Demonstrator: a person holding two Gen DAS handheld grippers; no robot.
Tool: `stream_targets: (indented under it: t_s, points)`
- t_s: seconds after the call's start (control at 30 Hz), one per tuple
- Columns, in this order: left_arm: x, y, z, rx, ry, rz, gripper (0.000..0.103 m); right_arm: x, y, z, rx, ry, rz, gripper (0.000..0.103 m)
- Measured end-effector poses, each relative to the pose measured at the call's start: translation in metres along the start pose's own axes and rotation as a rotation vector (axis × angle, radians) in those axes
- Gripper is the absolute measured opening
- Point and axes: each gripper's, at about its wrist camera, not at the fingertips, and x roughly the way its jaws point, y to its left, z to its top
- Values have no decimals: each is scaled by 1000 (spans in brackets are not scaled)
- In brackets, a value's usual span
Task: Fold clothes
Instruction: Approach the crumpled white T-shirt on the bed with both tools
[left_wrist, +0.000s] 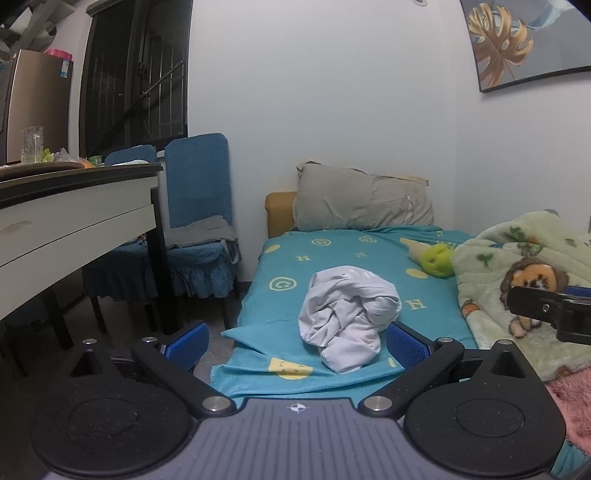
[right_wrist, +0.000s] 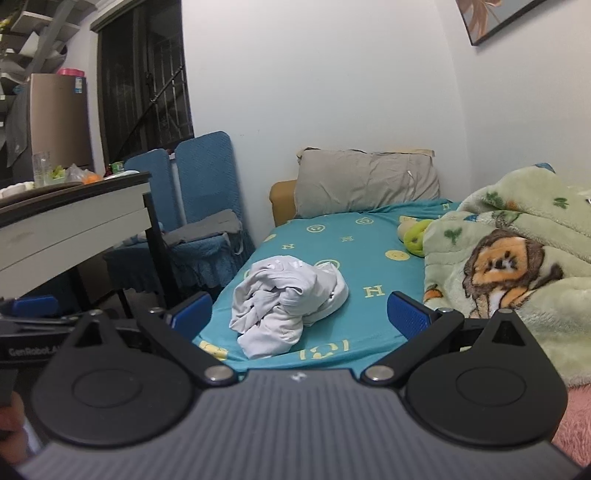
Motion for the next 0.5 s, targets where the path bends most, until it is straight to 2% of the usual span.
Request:
stream_targets:
  t_s: [0.07,0.17,0.27,0.5]
  points:
    - [3,1,0,-13,6,0,103,0,0,-1,7,4,6,103]
    - [-10,5,-5,-27,-43,8,103,-2,-5,0,25,20,17,103]
    - [2,7,-4,-44,-4,-2,103,6,-9,2,0,47,7,103]
    - [10,3,-8,-32,15,-9,103,5,8,-7,-61,14,-12,103]
